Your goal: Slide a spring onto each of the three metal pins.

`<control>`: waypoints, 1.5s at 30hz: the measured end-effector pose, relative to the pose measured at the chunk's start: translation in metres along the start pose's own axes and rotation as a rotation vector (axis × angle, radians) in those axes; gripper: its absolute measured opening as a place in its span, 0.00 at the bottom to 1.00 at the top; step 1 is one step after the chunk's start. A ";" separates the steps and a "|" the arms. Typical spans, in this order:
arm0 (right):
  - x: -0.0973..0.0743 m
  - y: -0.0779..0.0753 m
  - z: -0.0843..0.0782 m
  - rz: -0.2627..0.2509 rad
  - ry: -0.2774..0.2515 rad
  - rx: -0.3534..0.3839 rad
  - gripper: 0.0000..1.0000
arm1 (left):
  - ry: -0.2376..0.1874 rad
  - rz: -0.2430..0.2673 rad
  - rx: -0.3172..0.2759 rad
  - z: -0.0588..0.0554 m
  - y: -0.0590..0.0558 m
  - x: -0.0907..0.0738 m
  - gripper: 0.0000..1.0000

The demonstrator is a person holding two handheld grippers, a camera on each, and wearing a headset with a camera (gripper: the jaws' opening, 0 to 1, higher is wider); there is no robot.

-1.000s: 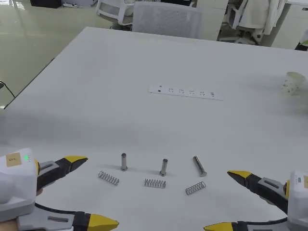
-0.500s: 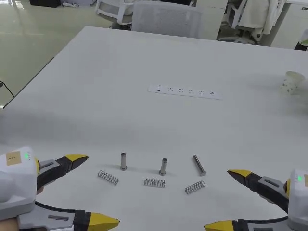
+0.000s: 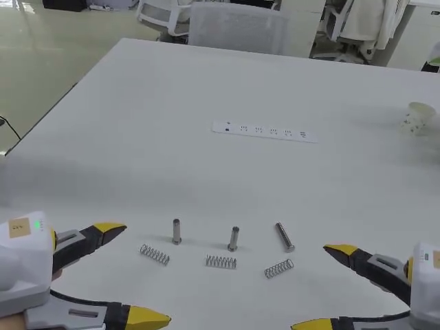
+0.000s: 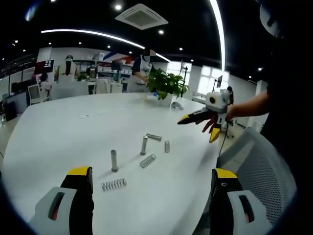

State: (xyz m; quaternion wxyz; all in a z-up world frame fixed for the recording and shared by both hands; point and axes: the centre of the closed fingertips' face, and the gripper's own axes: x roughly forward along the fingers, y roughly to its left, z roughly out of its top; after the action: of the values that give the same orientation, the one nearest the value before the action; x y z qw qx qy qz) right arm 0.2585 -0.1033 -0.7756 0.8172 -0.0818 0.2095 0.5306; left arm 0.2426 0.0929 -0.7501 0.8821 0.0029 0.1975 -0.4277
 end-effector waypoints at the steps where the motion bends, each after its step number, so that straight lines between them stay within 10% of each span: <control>1: 0.000 0.000 -0.001 0.000 0.002 0.000 0.90 | 0.000 -0.001 0.000 0.000 0.000 0.000 0.98; 31: 0.000 -0.005 -0.001 -0.003 0.014 0.016 0.90 | -0.021 -0.009 -0.030 0.002 0.005 0.000 0.98; 45: 0.005 -0.029 0.024 -0.036 -0.002 0.092 0.85 | -0.027 -0.006 -0.025 0.006 0.006 0.001 0.98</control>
State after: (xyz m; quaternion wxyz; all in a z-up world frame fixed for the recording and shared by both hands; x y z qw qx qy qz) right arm 0.2926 -0.1028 -0.7589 0.8296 -0.0474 0.2312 0.5060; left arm 0.2498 0.0952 -0.7459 0.8834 -0.0144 0.1906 -0.4278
